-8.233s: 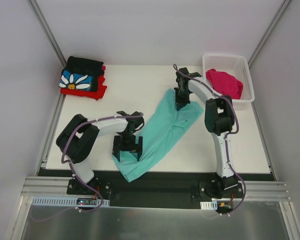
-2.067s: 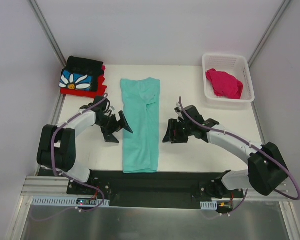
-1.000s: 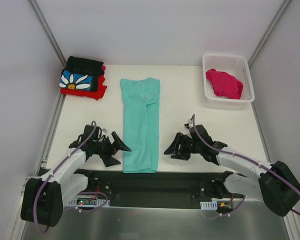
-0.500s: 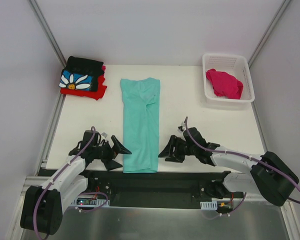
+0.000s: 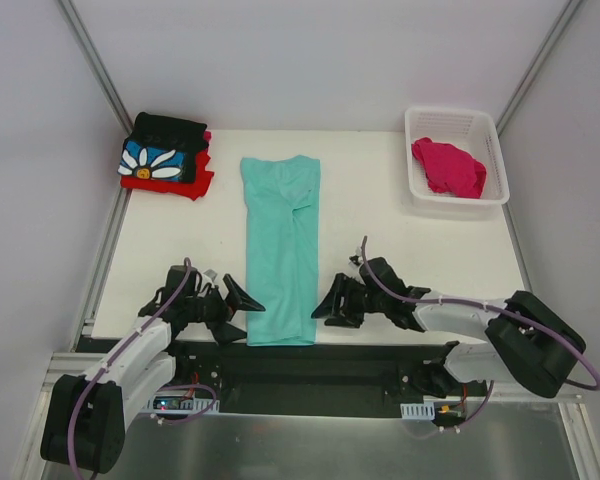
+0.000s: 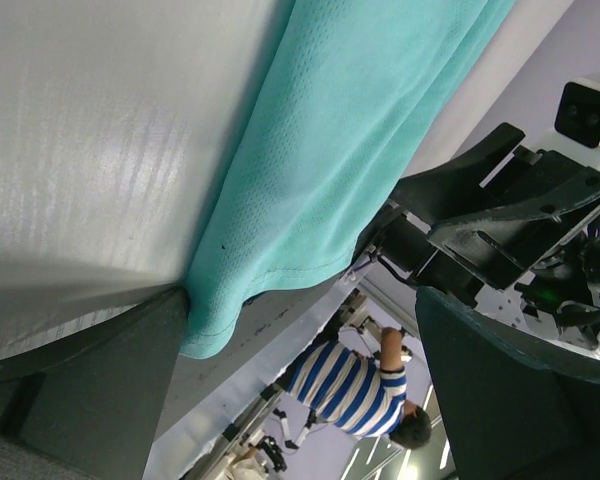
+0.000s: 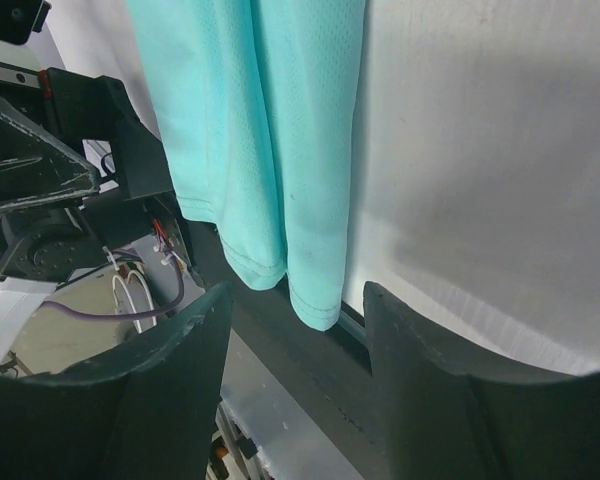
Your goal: Fold and stack the t-shirts
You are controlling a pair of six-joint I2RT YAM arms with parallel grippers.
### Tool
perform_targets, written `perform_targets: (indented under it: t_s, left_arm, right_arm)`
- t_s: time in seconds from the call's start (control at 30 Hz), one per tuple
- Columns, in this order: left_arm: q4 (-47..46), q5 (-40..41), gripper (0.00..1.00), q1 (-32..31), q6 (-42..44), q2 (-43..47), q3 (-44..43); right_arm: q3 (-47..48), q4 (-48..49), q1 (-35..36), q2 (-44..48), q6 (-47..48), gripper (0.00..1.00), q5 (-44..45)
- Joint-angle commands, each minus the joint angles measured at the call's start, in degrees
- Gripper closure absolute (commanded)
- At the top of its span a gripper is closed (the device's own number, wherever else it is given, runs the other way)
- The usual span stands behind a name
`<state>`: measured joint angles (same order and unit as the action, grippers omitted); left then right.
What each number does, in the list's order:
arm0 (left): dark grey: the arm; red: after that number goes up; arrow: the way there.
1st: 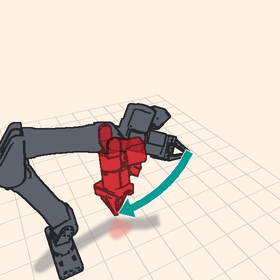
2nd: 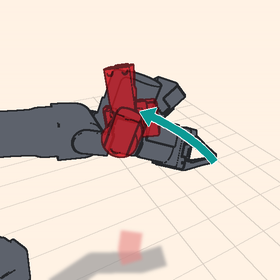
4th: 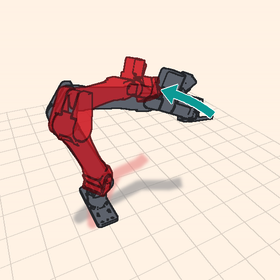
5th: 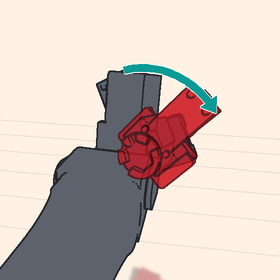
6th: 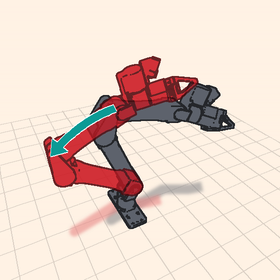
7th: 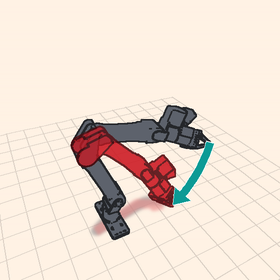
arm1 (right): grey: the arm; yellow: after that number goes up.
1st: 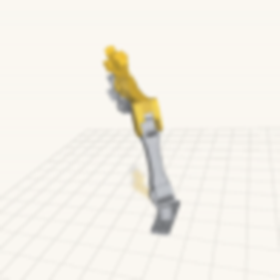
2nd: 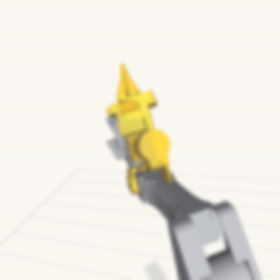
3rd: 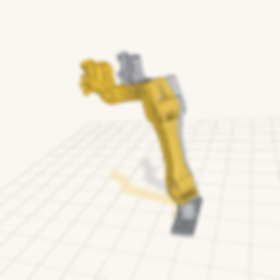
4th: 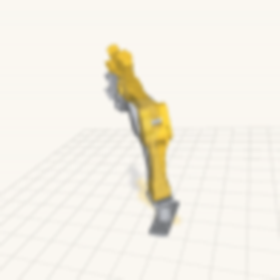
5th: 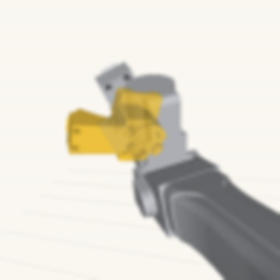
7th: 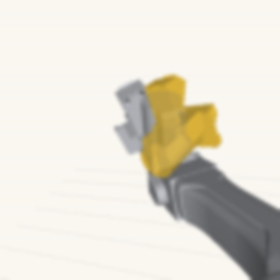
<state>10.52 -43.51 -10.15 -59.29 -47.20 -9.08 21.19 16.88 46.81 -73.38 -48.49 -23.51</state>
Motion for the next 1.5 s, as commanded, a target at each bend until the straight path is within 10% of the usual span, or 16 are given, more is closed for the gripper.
perform_targets:
  t_s: [0.0,0.6,0.73,1.03,1.17,1.47]
  left_arm:
    - [1.96,1.76,0.01,-0.48,0.49,-0.96,2.84]
    - [2.04,0.88,0.02,-1.8,-2.41,2.12,4.78]
    - [1.87,1.49,0.22,-2.06,-2.32,0.88,3.81]
    - [1.87,2.72,0.23,-2.59,-1.18,-2.19,4.95]
    - [1.87,2.55,0.49,-2.68,-1.44,-1.67,5.13]
    - [1.96,2.37,0.64,-3.65,-2.41,-1.93,4.08]
  right_arm:
    - [0.26,5.52,1.18,-2.46,-1.96,0.42,-1.01]
    - [1.31,9.75,4.08,-5.63,-3.89,0.48,-0.75]
    - [1.4,9.75,4.26,-5.63,-3.89,0.48,-0.75]
    - [0.78,9.66,4.17,-5.1,-3.89,0.48,-0.84]
    - [0.78,9.66,4.17,-5.28,-3.89,0.48,-0.66]
    - [1.66,9.92,4.17,-6.51,-3.54,0.48,-1.28]
